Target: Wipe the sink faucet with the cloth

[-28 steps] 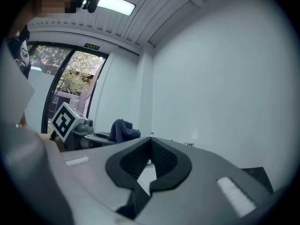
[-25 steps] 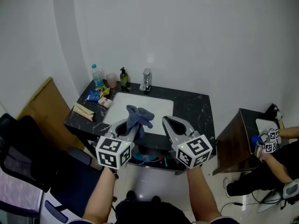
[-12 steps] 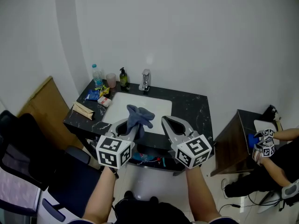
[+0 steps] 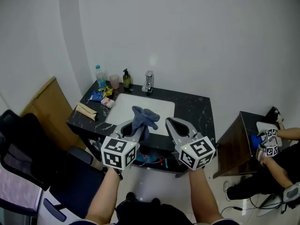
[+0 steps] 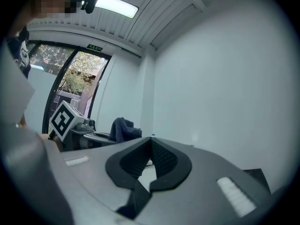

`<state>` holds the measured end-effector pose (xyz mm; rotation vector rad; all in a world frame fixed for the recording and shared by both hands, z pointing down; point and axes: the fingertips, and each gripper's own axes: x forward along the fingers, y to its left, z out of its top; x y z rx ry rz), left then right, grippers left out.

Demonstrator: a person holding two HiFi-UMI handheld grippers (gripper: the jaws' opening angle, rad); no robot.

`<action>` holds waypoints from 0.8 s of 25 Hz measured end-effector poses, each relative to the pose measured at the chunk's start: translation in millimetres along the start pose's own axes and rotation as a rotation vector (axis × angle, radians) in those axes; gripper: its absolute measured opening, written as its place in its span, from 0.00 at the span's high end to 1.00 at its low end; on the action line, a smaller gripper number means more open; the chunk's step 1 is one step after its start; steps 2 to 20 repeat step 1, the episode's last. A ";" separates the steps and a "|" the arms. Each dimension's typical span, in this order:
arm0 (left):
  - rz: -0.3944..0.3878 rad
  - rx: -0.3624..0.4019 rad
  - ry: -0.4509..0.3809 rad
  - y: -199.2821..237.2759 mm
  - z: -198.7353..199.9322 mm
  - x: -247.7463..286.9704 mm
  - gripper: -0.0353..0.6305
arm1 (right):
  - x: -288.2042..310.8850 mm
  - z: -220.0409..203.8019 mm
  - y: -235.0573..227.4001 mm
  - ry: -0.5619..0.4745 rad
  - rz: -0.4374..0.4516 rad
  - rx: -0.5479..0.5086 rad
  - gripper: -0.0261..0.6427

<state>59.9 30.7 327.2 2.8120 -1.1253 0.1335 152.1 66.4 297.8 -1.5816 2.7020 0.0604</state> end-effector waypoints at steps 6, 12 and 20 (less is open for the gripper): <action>0.000 0.001 0.001 0.8 0.0 -0.6 0.86 | 0.6 -0.1 0.4 0.000 0.000 0.001 0.95; 0.000 0.001 0.001 0.8 0.0 -0.6 0.86 | 0.6 -0.1 0.4 0.000 0.000 0.001 0.95; 0.000 0.001 0.001 0.8 0.0 -0.6 0.86 | 0.6 -0.1 0.4 0.000 0.000 0.001 0.95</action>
